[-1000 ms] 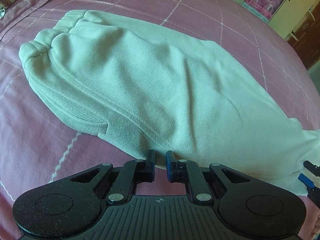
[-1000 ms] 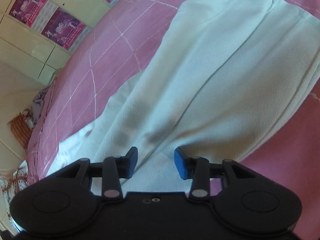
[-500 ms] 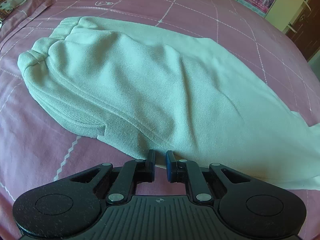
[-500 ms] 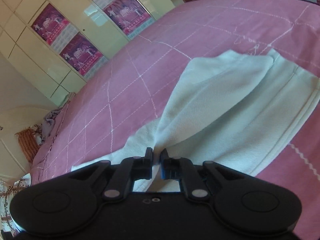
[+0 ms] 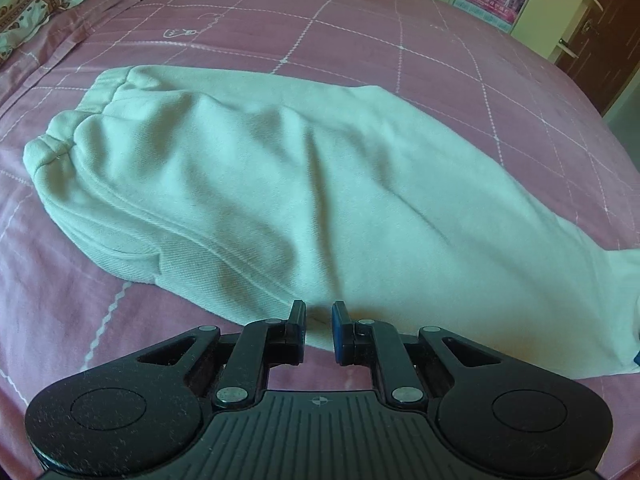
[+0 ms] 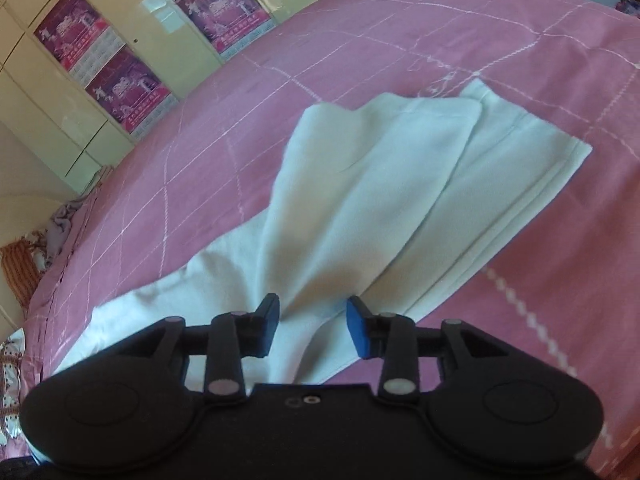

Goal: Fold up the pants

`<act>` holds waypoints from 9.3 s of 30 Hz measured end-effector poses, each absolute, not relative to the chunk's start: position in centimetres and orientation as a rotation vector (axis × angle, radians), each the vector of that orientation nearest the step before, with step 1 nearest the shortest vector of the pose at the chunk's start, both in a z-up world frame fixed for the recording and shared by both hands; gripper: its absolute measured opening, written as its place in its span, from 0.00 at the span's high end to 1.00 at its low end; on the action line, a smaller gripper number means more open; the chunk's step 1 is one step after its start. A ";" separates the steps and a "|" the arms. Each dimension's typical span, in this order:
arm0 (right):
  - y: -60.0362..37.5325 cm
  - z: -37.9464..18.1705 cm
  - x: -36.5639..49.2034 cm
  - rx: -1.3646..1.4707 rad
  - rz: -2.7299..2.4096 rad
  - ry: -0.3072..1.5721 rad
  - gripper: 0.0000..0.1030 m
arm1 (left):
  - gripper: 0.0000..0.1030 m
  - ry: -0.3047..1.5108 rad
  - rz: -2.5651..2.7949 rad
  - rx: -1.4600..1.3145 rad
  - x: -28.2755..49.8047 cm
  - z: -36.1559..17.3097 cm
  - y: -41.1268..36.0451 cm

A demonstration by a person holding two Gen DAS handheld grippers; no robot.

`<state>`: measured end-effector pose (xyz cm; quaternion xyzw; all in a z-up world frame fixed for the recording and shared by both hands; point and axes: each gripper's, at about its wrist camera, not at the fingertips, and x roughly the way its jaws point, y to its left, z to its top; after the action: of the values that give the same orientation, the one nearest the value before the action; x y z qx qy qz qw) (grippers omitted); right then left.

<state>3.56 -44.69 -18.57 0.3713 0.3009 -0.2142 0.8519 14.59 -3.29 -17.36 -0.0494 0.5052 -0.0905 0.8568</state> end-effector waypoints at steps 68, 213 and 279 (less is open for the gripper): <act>-41.0 -19.5 17.7 0.222 -0.164 0.782 0.64 | 0.86 0.998 -0.445 0.141 18.4 -18.9 -23.0; -51.4 -10.1 0.0 0.490 -0.491 0.403 0.93 | 0.40 0.935 -0.322 0.129 12.6 -16.2 -22.5; -38.1 -14.0 5.6 0.490 -0.160 0.697 0.51 | 0.11 1.193 -0.404 -0.316 16.3 -19.7 -17.1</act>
<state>5.55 -38.12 -14.01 0.2375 0.3376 -0.0776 0.9075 16.34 -17.06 -19.66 -0.1470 0.5556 -0.1881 0.7965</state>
